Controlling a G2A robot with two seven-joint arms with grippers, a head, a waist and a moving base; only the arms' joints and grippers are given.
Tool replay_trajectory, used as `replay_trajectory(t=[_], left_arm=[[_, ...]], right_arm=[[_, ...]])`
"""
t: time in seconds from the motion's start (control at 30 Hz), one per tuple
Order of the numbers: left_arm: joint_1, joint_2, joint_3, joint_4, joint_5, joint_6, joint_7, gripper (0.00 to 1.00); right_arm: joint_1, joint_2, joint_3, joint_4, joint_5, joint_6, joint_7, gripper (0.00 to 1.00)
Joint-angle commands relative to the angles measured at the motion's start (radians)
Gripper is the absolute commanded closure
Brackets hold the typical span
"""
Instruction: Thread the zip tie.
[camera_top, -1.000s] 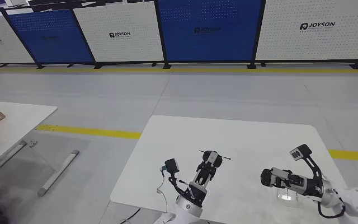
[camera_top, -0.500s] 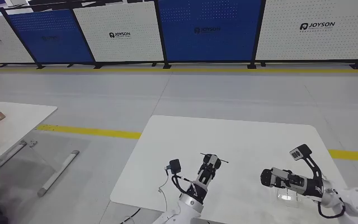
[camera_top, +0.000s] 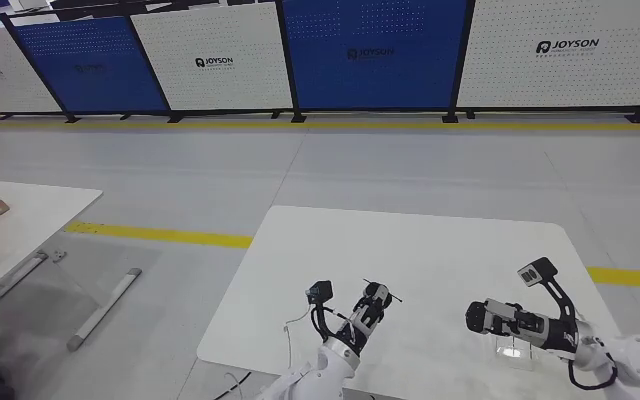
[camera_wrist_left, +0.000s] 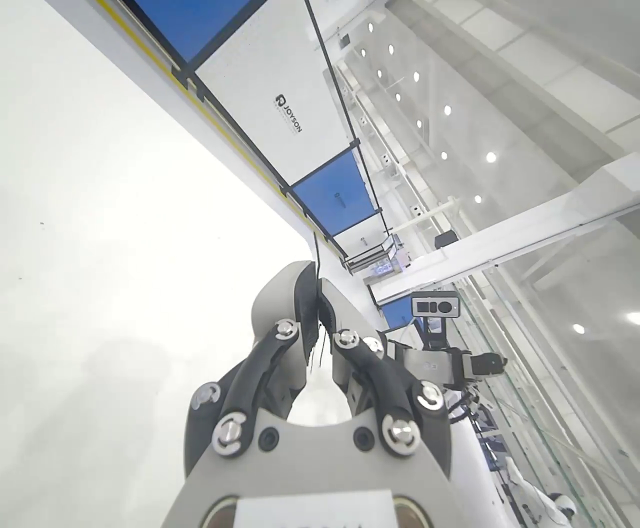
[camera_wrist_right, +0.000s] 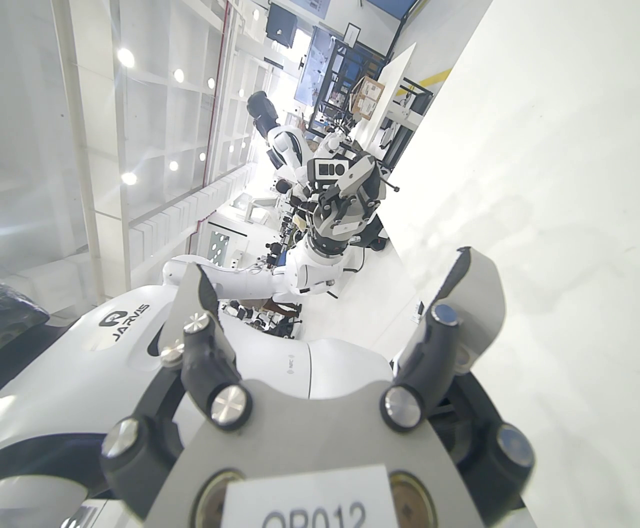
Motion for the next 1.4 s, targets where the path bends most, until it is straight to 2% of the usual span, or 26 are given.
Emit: replay_trajectory(t=[0.0, 0.07, 0.2, 0.3, 0.37, 0.73, 0.83, 0.97, 1.03, 1.3, 1.37], left_arm=[[0.0, 0.0, 0.0, 0.0, 0.0, 0.0, 0.0, 1.0], [0.002, 0.002, -0.006, 0.002, -0.031, -0.008, -0.05, 1.0], [0.023, 0.023, -0.074, -0.017, -0.061, -0.028, -0.216, 1.0], [0.051, 0.03, -0.11, -0.035, -0.102, -0.057, -0.247, 1.0], [0.065, 0.027, -0.111, -0.04, -0.154, -0.082, -0.218, 1.0], [0.063, 0.025, -0.107, -0.037, -0.157, -0.082, -0.217, 1.0], [0.046, 0.016, -0.078, -0.024, -0.183, -0.087, -0.186, 1.0], [-0.003, -0.003, -0.033, 0.017, -0.192, -0.101, -0.109, 1.0], [-0.026, -0.01, -0.014, 0.046, -0.173, -0.09, -0.085, 1.0], [-0.026, -0.01, -0.014, 0.046, -0.173, -0.09, -0.085, 1.0], [-0.026, -0.01, -0.014, 0.046, -0.173, -0.09, -0.085, 1.0]], right_arm=[[0.0, 0.0, 0.0, 0.0, 0.0, 0.0, 0.0, 0.0], [0.0, 0.0, 0.0, 0.0, 0.0, 0.0, 0.0, 0.0], [0.0, 0.0, 0.0, 0.0, 0.0, 0.0, 0.0, 0.0], [0.0, 0.0, 0.0, 0.0, 0.0, 0.0, 0.0, 0.0], [0.0, 0.0, 0.0, 0.0, 0.0, 0.0, 0.0, 0.0], [0.0, 0.0, 0.0, 0.0, 0.0, 0.0, 0.0, 0.0], [0.0, 0.0, 0.0, 0.0, 0.0, 0.0, 0.0, 0.0], [0.0, 0.0, 0.0, 0.0, 0.0, 0.0, 0.0, 0.0], [0.0, 0.0, 0.0, 0.0, 0.0, 0.0, 0.0, 0.0], [0.0, 0.0, 0.0, 0.0, 0.0, 0.0, 0.0, 0.0], [-0.001, 0.001, 0.002, -0.026, -0.054, 0.004, -0.028, 0.0]])
